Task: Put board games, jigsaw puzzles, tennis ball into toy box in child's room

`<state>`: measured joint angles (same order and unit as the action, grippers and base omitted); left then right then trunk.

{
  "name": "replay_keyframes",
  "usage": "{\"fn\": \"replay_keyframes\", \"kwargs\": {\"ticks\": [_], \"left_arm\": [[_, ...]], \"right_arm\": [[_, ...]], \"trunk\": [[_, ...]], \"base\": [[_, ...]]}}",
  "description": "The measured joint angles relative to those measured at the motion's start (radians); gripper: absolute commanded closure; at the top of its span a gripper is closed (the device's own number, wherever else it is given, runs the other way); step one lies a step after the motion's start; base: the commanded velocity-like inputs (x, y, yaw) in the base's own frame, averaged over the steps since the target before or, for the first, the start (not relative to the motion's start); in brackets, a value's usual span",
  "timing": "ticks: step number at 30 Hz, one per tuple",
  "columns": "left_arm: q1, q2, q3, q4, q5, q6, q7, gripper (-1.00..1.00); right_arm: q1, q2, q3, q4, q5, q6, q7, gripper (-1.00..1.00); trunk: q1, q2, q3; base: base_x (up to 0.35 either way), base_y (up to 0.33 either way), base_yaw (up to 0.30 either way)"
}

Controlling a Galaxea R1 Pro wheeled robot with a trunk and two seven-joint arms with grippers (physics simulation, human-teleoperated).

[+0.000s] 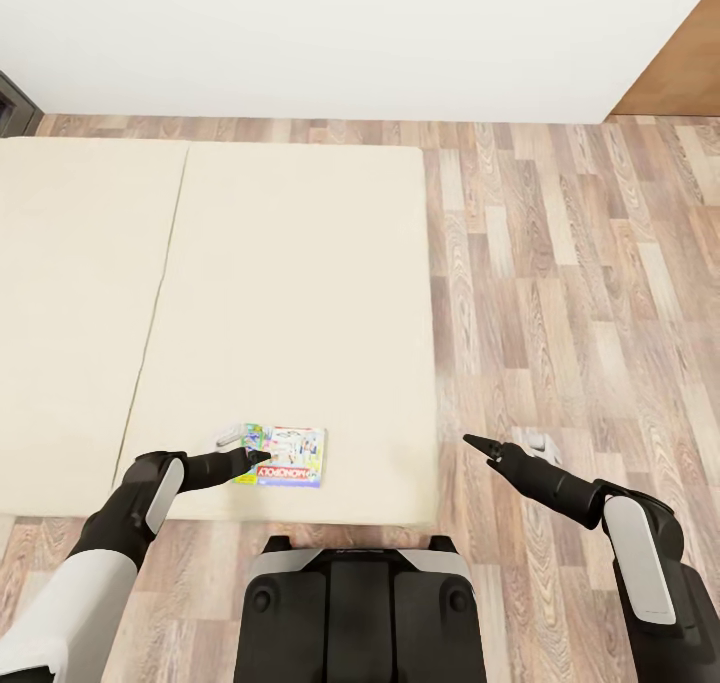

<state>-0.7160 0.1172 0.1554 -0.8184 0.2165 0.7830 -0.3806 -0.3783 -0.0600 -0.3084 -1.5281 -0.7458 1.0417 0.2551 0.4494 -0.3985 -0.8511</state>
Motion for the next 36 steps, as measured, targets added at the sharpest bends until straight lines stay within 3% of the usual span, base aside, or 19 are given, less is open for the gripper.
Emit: {"fn": "replay_keyframes", "kwargs": {"ticks": [17, 22, 27, 36], "left_arm": [[0.000, 0.000, 0.000, 0.000, 0.001, 0.000, 0.000, -1.00], [-0.001, 0.004, 0.002, 0.000, -0.044, -0.011, 0.003, -1.00], [0.000, 0.027, 0.002, 0.000, -0.045, -0.011, 0.003, -1.00], [0.000, 0.029, 0.002, 0.000, -0.045, -0.011, 0.003, -1.00]], "right_arm": [[0.000, 0.000, 0.000, -0.001, 0.000, 0.000, 0.000, -1.00], [0.000, 0.001, 0.001, -0.001, 0.000, 0.000, 0.000, -1.00], [0.000, 0.001, 0.001, -0.001, 0.000, 0.000, 0.000, -1.00], [0.000, 0.000, 0.000, -0.001, 0.000, 0.000, 0.000, -1.00]], "trunk": [[0.000, 0.000, 0.000], [0.000, 0.000, 0.000], [0.000, 0.000, 0.000], [0.000, 0.000, 0.000]], "base": [[0.000, -0.133, 0.000], [0.000, -0.116, 0.000], [0.000, -0.111, 0.000], [0.000, -0.008, 0.000]]}}
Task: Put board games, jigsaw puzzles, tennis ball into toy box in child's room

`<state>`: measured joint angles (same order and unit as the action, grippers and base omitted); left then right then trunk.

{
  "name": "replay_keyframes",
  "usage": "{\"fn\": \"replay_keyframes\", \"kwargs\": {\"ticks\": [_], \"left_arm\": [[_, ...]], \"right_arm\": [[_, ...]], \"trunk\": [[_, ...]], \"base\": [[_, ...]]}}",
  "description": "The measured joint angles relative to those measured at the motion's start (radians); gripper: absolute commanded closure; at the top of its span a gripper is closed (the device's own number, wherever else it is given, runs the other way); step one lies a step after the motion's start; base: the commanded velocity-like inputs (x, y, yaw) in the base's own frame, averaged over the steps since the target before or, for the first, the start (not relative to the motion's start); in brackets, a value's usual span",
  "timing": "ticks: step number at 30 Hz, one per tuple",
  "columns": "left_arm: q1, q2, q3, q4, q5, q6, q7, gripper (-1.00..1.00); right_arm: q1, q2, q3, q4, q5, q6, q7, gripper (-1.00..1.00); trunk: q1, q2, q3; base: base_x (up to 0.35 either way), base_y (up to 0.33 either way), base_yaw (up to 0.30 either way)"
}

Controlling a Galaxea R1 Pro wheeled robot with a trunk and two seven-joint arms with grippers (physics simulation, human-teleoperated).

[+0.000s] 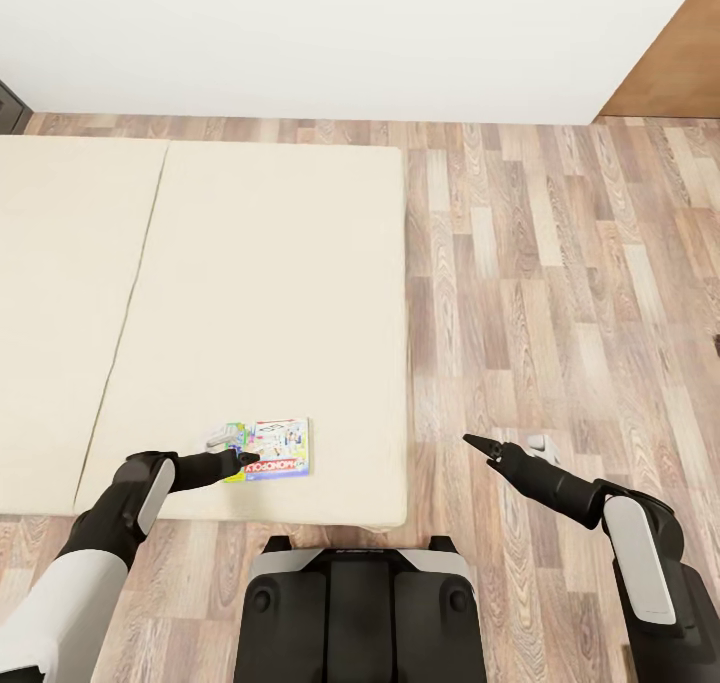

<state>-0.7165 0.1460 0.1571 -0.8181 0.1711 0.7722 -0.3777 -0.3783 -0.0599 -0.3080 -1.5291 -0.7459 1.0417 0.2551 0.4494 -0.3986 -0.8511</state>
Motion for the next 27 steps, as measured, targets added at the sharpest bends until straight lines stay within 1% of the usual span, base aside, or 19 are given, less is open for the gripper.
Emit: {"fn": "replay_keyframes", "kwargs": {"ticks": [7, 10, 11, 27], "left_arm": [[0.000, -0.002, 0.003, 0.000, 0.001, 0.000, 0.000, -1.00], [0.000, 0.001, 0.002, -0.001, 0.041, 0.009, -0.002, -1.00], [0.000, 0.002, 0.001, -0.001, 0.050, 0.011, -0.003, -1.00], [0.000, 0.005, 0.001, 0.000, 0.051, 0.011, -0.004, -1.00]], "right_arm": [[0.000, 0.000, 0.000, 0.000, 0.000, 0.001, 0.000, -1.00], [0.000, 0.000, 0.000, 0.000, 0.000, 0.001, 0.000, -1.00], [0.000, 0.001, 0.000, 0.000, 0.000, 0.001, 0.000, -1.00], [0.000, 0.000, 0.000, 0.000, 0.000, 0.000, 0.000, -1.00]], "trunk": [[0.000, 0.000, 0.000], [0.000, 0.000, 0.000], [0.000, 0.000, 0.000], [0.000, 0.000, 0.000]], "base": [[0.000, 0.014, 0.000], [0.000, 0.087, 0.000], [0.000, 0.044, 0.000], [0.000, 0.037, 0.000]]}}
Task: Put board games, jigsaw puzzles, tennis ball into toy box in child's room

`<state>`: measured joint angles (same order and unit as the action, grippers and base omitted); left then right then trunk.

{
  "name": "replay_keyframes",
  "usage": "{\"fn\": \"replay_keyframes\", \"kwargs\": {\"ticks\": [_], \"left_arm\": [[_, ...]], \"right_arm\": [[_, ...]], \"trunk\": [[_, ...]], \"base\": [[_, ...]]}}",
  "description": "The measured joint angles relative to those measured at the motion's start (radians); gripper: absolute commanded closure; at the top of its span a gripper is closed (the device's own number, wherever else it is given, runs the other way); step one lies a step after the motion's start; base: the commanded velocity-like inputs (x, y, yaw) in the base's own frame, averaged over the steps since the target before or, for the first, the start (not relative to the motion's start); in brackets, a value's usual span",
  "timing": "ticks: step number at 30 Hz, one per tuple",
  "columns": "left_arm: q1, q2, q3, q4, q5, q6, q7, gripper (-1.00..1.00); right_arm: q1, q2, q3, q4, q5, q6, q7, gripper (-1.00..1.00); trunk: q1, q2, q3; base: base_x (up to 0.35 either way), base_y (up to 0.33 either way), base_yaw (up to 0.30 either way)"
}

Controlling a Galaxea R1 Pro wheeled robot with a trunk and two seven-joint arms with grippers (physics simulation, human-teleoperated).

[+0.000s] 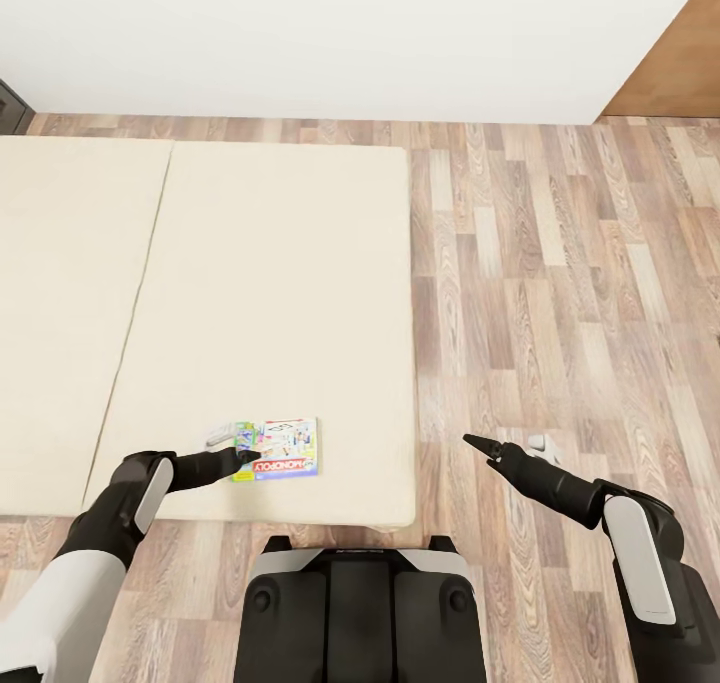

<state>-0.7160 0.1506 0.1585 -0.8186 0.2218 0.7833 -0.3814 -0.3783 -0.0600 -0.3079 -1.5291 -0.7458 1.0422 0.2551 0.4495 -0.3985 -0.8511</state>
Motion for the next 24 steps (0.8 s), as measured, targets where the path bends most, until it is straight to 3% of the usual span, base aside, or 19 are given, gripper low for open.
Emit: {"fn": "replay_keyframes", "kwargs": {"ticks": [6, 14, 19, 24], "left_arm": [[0.000, 0.007, 0.001, -0.002, 0.000, 0.000, -0.012, -1.00], [0.000, 0.008, -0.006, -0.003, -0.010, 0.011, -0.097, -1.00], [0.000, 0.008, -0.010, -0.001, -0.012, 0.077, -0.097, -1.00], [-0.002, 0.008, -0.010, 0.002, -0.015, 0.098, -0.087, -1.00]], "right_arm": [[0.000, 0.001, 0.001, 0.000, 0.000, 0.000, 0.000, -1.00], [0.000, 0.000, 0.001, 0.001, 0.000, -0.001, 0.000, -1.00], [0.000, 0.000, 0.001, 0.002, 0.000, 0.001, 0.000, -1.00], [0.000, 0.000, 0.001, 0.002, 0.000, 0.000, 0.000, -1.00]], "trunk": [[0.000, 0.000, 0.000], [0.000, 0.000, 0.000], [0.000, 0.000, 0.000], [0.000, 0.000, 0.000]], "base": [[0.000, 0.002, 0.000], [0.000, 0.000, 0.000], [0.000, 0.000, 0.000], [0.000, 0.000, 0.000]]}}
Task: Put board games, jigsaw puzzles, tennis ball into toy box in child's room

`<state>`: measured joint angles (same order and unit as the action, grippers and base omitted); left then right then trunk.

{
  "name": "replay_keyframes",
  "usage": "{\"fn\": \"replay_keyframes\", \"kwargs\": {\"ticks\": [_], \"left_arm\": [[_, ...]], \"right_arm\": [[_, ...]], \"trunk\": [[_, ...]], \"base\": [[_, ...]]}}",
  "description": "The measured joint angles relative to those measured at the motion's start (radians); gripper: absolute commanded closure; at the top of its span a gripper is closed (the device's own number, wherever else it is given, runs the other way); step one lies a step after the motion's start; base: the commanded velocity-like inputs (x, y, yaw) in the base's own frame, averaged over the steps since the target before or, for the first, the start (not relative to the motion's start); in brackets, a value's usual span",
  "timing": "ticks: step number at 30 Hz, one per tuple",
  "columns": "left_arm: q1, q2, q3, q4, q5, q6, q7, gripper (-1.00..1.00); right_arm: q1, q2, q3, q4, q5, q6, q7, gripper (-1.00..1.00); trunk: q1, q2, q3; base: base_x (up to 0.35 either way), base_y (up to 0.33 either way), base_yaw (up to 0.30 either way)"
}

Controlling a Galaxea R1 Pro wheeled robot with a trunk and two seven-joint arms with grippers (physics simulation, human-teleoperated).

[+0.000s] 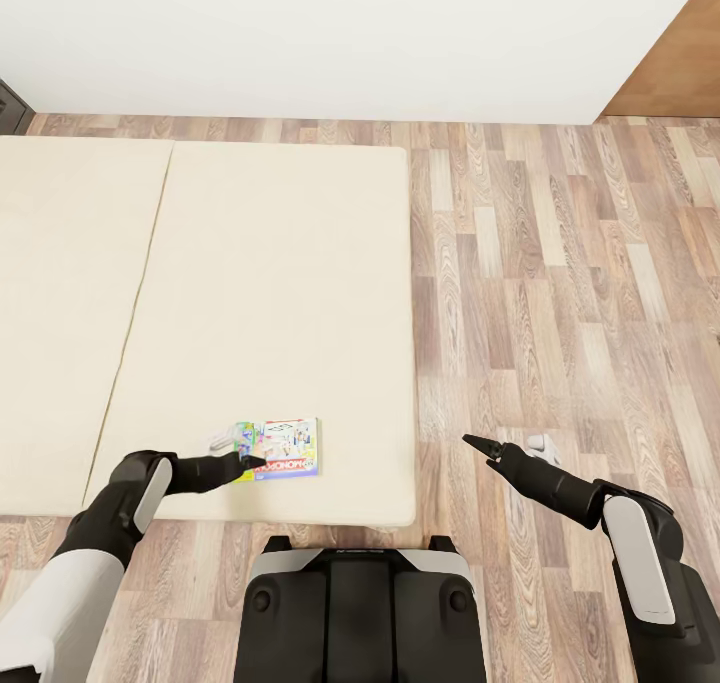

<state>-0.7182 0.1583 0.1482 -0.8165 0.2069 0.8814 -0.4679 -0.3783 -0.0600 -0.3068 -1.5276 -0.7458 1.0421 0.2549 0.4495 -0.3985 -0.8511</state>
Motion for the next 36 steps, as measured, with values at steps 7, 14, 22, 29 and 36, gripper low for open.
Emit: {"fn": "replay_keyframes", "kwargs": {"ticks": [7, 14, 22, 29, 36], "left_arm": [[-0.002, 0.001, 0.001, 0.002, -0.004, 0.015, 0.010, -1.00], [-0.003, 0.002, 0.002, 0.027, -0.005, 0.022, 0.028, -1.00], [-0.028, 0.003, 0.003, 0.119, -0.007, 0.020, 0.054, -1.00], [-0.034, 0.007, 0.002, 0.133, -0.008, 0.012, 0.056, -1.00], [-0.035, 0.006, 0.000, 0.134, -0.008, 0.004, 0.056, -1.00]], "right_arm": [[0.000, 0.000, 0.000, 0.000, 0.000, 0.000, 0.000, -1.00], [0.000, 0.000, 0.000, 0.000, 0.000, 0.000, 0.000, -1.00], [0.000, -0.001, 0.000, 0.000, 0.000, 0.001, 0.000, -1.00], [0.000, -0.001, -0.001, -0.001, 0.000, 0.000, 0.001, -1.00], [0.000, 0.000, -0.002, -0.002, 0.000, 0.001, 0.002, -1.00]], "trunk": [[0.000, 0.000, 0.000], [0.000, 0.000, 0.000], [0.000, 0.000, 0.000], [0.000, 0.000, 0.000], [0.000, 0.000, 0.000]], "base": [[0.000, 0.000, 0.000], [0.000, 0.000, 0.000], [0.000, 0.000, 0.000], [0.000, 0.000, 0.000], [0.000, 0.000, 0.000]]}}
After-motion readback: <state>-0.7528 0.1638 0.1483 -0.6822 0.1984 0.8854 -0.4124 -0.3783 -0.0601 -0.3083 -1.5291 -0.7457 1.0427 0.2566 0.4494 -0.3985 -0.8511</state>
